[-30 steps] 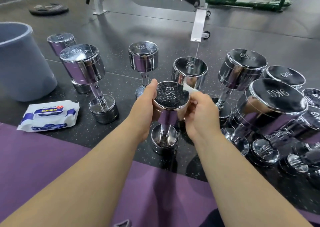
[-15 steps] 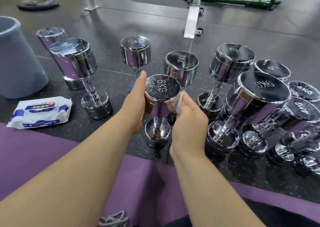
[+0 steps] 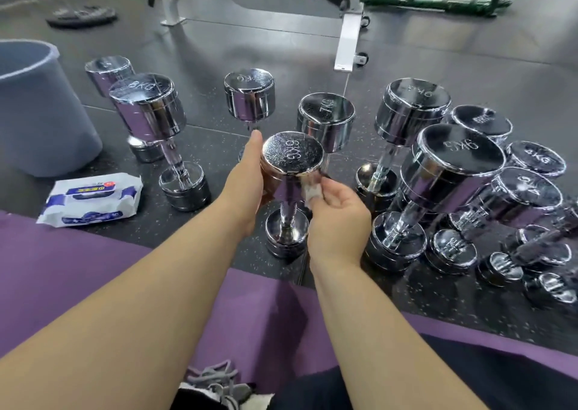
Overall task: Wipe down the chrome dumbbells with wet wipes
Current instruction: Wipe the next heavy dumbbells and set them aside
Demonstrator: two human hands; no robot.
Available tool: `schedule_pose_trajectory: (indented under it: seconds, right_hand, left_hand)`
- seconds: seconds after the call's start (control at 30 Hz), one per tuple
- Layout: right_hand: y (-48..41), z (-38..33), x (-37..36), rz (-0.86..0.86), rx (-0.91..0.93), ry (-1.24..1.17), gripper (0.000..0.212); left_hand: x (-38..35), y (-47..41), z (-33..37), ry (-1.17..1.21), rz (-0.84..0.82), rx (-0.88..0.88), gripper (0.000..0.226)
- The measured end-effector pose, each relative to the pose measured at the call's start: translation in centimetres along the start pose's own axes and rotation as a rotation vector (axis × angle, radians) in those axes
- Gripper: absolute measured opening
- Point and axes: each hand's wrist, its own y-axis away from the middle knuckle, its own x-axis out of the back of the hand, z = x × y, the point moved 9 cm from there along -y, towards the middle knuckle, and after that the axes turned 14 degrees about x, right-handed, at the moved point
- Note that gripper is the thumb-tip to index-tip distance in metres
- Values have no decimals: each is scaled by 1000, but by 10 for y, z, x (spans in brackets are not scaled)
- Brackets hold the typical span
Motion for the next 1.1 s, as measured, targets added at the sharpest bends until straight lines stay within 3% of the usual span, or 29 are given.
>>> schedule_pose_trajectory:
  seconds: [0.07, 0.17, 0.3, 0.43, 0.6, 0.7, 0.87, 1.0, 1.1]
  right_hand:
    - [-8, -7, 3, 16, -11, -35, 11]
    - [-23, -23, 4, -1, 3, -67, 18]
    - [1, -7, -3, -75, -114, -27, 22]
    - [-15, -27, 4, -39, 26, -7, 24]
    - [5, -10, -4, -135, -41, 81, 14]
    - [-4, -36, -12, -99, 88, -6, 14]
    - [10, -22, -21, -209, 124, 147, 14]
    - [10, -18, -18, -147, 130, 129, 11]
    - [6, -21, -18, -120, 122, 60, 18]
  left_hand:
    - [-1, 7, -1, -7, -13, -6, 50]
    - [1, 16, -4, -41, -35, -27, 52]
    - [3, 29, -4, -13, -25, -23, 48]
    - [4, 39, -6, -24, -25, -39, 46]
    - [3, 49, -11, -15, -53, -1, 47]
    - [0, 45, -17, 26, -110, 16, 46]
    - [4, 40, -27, 134, -115, 109, 32]
    - [5, 41, -31, 35, -141, 87, 17]
    - [19, 39, -23, 147, 13, 18, 6]
